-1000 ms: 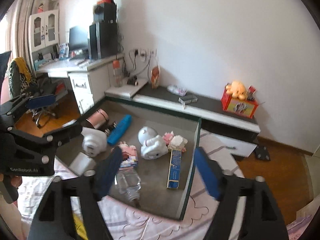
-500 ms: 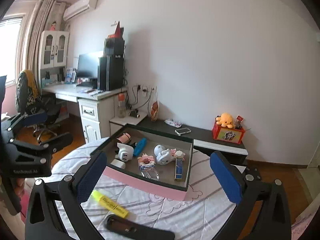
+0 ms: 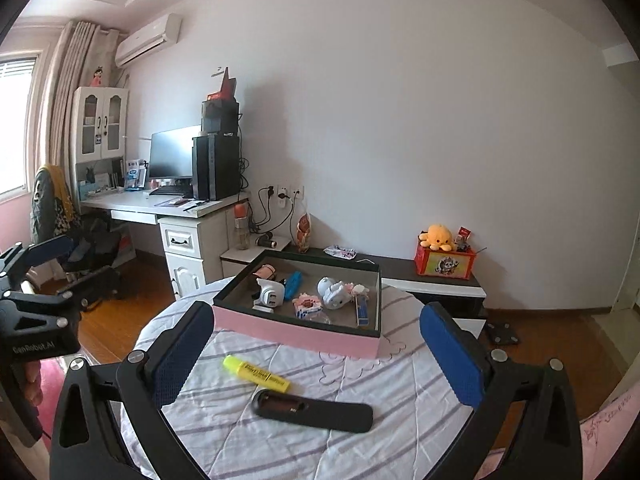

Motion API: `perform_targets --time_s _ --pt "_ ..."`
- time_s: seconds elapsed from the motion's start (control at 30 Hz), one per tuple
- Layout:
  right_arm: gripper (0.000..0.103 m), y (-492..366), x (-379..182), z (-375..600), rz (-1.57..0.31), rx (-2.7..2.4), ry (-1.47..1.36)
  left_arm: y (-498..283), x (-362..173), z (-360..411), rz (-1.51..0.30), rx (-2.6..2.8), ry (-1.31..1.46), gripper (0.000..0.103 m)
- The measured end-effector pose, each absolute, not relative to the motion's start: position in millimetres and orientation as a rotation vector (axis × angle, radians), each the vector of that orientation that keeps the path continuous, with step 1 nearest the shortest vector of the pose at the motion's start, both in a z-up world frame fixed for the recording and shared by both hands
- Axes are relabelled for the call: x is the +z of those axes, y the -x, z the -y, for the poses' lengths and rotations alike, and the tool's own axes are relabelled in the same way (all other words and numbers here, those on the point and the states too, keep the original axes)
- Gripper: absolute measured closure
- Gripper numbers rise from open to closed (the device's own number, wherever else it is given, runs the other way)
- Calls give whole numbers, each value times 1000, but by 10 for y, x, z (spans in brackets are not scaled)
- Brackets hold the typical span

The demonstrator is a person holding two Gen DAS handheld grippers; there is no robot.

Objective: Organize rigid objects
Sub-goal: 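Withdraw both tools from the box back over the bed, then move the right gripper to the black remote control and close on it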

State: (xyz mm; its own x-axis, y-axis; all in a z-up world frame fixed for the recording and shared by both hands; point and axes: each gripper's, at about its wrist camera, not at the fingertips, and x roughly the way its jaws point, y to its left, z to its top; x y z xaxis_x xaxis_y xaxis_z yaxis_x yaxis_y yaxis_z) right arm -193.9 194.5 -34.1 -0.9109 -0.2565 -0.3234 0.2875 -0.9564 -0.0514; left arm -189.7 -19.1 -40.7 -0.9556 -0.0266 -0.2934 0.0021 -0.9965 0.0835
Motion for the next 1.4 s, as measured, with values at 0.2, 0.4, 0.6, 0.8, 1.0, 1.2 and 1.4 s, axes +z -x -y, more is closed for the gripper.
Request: perform_targets --time_s 0.2,0.4,0.6,0.8,1.0,1.2,1.4 --pt "0 1793 -313 -1949 -133 -2821 -451 1780 -412 236 122 -3084 -473 0" --pt "0 1728 -309 -1934 -163 -2835 -449 1737 -409 243 80 -3121 -473 0" --pt "0 1698 -330 -1917 -174 -2828 -455 1753 -442 219 98 -3111 -488 0" --pt "0 1774 -402 -1952 -175 -2826 -501 1829 -513 222 106 -3108 -532 0" --pt "0 1908 -534 -2031 -156 -2832 -576 1985 -652 169 137 -3097 -610 0" --pt "0 2109 -784 -2088 -141 -2822 -705 2158 -834 101 167 -3088 -699 0" --pt "0 2293 -1172 -2128 -27 -2739 -893 2365 -1103 48 214 -3052 -829 0"
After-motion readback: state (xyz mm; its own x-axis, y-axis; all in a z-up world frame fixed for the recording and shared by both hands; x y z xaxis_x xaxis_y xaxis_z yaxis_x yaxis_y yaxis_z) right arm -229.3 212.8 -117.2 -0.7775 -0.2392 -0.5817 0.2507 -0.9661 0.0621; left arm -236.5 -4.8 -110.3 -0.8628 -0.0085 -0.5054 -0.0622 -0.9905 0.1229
